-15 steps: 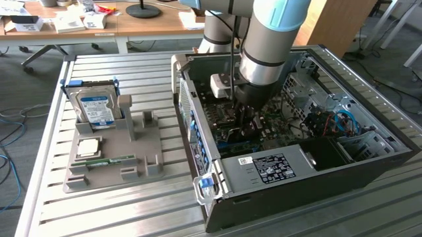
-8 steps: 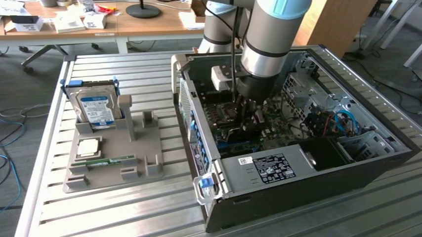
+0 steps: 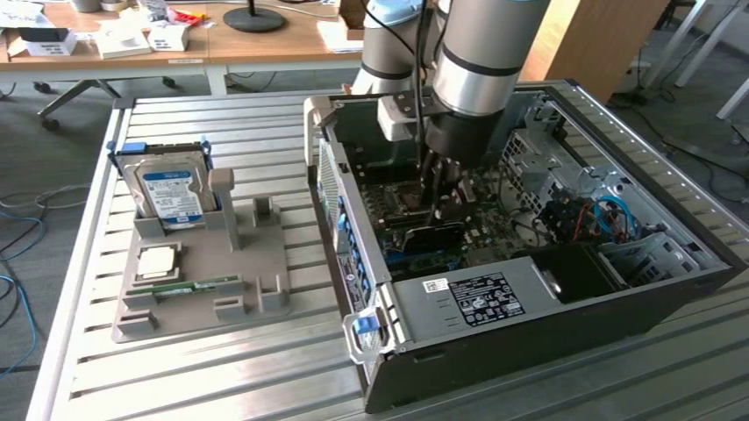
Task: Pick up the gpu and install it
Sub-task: 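Insert the gpu into the slot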
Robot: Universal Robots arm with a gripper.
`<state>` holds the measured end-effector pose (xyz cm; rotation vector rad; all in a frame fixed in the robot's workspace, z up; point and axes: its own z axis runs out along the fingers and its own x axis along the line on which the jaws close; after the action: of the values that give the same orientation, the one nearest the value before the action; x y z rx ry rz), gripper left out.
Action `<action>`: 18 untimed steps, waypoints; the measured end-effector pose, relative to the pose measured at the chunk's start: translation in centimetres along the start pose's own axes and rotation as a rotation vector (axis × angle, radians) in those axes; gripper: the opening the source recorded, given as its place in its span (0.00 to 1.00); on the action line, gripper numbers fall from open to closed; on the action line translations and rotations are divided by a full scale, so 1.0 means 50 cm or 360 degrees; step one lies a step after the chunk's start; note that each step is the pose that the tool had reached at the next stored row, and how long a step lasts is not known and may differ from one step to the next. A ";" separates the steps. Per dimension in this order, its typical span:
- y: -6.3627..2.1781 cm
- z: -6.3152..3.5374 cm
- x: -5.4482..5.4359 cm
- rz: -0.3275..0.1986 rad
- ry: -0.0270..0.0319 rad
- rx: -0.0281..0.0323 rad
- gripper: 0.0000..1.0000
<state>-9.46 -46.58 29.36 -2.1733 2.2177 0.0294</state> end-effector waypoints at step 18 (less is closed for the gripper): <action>-0.001 -0.074 -0.004 0.0000 -0.00005 0.00002 0.43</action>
<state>-9.46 -46.55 33.04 -2.1732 2.2175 0.0297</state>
